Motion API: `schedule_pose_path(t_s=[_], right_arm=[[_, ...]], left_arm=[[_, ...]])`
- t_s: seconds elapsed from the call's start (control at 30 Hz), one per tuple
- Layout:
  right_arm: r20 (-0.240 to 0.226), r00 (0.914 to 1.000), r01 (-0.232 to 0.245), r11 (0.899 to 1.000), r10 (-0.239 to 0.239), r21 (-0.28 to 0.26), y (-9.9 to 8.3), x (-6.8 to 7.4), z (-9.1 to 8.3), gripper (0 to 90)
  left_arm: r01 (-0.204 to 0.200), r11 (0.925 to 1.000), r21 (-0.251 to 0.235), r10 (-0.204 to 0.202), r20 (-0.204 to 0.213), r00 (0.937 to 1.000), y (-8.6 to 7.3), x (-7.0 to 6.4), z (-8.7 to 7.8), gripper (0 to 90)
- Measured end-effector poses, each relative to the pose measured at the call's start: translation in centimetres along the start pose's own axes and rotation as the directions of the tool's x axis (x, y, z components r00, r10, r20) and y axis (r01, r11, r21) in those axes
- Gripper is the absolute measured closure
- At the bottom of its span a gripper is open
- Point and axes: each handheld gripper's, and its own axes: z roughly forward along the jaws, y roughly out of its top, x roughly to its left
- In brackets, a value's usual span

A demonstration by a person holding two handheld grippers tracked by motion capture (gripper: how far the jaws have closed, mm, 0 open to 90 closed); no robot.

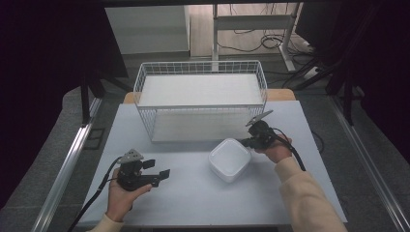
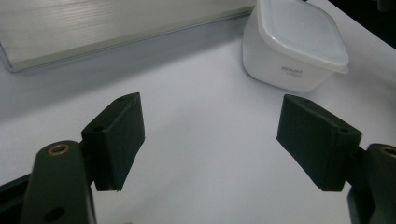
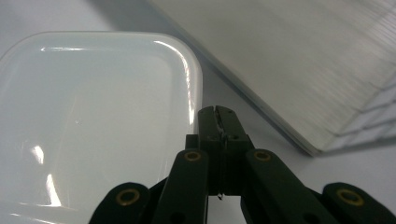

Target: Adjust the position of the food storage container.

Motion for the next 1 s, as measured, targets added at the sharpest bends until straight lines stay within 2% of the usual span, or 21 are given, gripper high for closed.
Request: schedule_pose_path(t_s=[0.4, 0.63, 1.0], right_arm=[[-0.063, 0.995, 0.077, 0.997, -0.078, -0.004, 1.5, 3.7, 1.6, 89.4], [-0.083, 0.991, 0.105, 0.994, -0.105, -0.007, 2.0, 4.9, 2.3, 89.4], [-0.14, 0.974, 0.177, 0.984, -0.178, -0.017, 3.2, 7.7, 3.6, 89.4]], left_arm=[[-0.001, 1.0, 0.002, 0.001, -0.003, 1.0, 0.0, 0.0, 0.0, 22.7], [0.0, 1.0, 0.0, 0.0, -0.003, 1.0, 0.0, 0.1, -0.1, 22.8], [-0.002, 1.0, 0.0, 0.002, -0.004, 1.0, 0.0, 0.1, -0.2, 22.8]])
